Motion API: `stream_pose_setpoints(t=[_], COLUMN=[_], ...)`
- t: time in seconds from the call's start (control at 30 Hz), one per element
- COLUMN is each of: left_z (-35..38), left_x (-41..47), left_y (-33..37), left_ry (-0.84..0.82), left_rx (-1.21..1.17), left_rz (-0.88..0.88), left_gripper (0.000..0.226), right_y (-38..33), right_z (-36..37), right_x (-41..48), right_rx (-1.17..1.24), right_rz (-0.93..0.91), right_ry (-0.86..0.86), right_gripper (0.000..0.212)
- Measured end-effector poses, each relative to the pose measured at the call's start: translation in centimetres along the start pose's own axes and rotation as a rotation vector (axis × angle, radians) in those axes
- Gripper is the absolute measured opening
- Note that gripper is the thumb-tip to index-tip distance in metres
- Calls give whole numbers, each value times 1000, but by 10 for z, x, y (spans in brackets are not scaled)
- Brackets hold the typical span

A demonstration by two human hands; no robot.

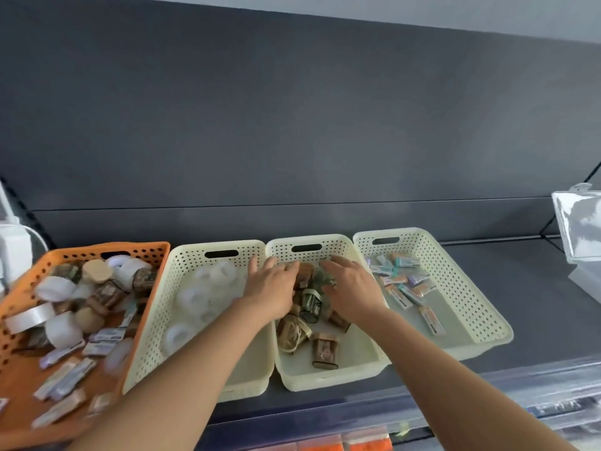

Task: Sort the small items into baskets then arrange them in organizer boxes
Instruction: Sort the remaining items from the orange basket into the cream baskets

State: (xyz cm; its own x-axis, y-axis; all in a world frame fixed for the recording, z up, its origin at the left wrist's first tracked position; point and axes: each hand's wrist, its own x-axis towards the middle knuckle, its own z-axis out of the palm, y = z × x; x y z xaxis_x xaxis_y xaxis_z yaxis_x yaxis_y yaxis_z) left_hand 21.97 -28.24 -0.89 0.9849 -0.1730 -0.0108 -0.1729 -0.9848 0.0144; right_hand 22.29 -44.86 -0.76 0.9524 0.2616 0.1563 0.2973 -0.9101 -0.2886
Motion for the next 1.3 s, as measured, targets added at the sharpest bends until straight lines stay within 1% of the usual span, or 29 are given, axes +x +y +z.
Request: stream_pose_setpoints(t=[0.1, 0.17, 0.23, 0.27, 0.37, 0.47, 0.57, 0.67, 0.77, 0.83, 0.87, 0.9, 0.93, 1.0, 1.03, 1.13, 1.17, 1.27, 1.3], left_z=[-4, -6, -9, -11, -20, -30, -36, -36, -28, -22, -18, -15, -12, -8, -7, -1, 2, 11, 13], left_x=[-7, -15, -25, -32, -55, -87, -124, -158, -187, -204, -211, -216, -220, -222, -221, -219, -218, -216, -215], left_y=[-4, -13, -26, -34, -63, -101, -141, -179, -213, -231, -238, -244, -248, -255, -258, -264, -265, -266, -266], left_ry=[48, 143, 225, 253, 296, 290, 213, 49, -177, -303, -358, -403, -432, -444, -437, -418, -413, -418, -424], left_rx=[-77, -87, -41, -28, -29, -27, -52, -43, -13, 2, 3, -5, -22, -54, -55, -53, -57, -78, -59], left_rz=[-5, 15, 30, 24, -37, -153, -283, -439, -548, -575, -580, -583, -588, -597, -597, -599, -605, -605, -586], left_gripper=[68, 53, 36, 31, 28, 26, 18, 13, 19, 17, 14, 11, 15, 22, 20, 14, 13, 18, 21], right_y=[-6, -13, -25, -34, -71, -118, -168, -215, -257, -282, -293, -302, -309, -320, -324, -334, -336, -336, -335], right_z=[6, 10, 11, 11, 11, 14, 19, 26, 37, 45, 49, 53, 58, 66, 71, 82, 84, 88, 88], right_x=[3, 5, 6, 7, 9, 8, 3, -4, -14, -19, -20, -21, -21, -22, -23, -23, -22, -18, -17], right_rx=[2, -4, -16, -12, 29, 116, 185, 174, 68, -40, -131, -220, -289, -395, -445, -557, -572, -571, -565], right_rz=[-65, -84, -103, -117, -197, -297, -437, -565, -684, -734, -747, -756, -768, -806, -824, -845, -841, -827, -823], right_ry=[-54, -53, -19, 5, 39, 29, -30, -132, -317, -437, -467, -485, -503, -540, -544, -577, -593, -651, -663], right_gripper=[55, 57, 54, 51, 43, 37, 34, 28, 21, 17, 13, 15, 22, 32, 29, 13, 13, 25, 23])
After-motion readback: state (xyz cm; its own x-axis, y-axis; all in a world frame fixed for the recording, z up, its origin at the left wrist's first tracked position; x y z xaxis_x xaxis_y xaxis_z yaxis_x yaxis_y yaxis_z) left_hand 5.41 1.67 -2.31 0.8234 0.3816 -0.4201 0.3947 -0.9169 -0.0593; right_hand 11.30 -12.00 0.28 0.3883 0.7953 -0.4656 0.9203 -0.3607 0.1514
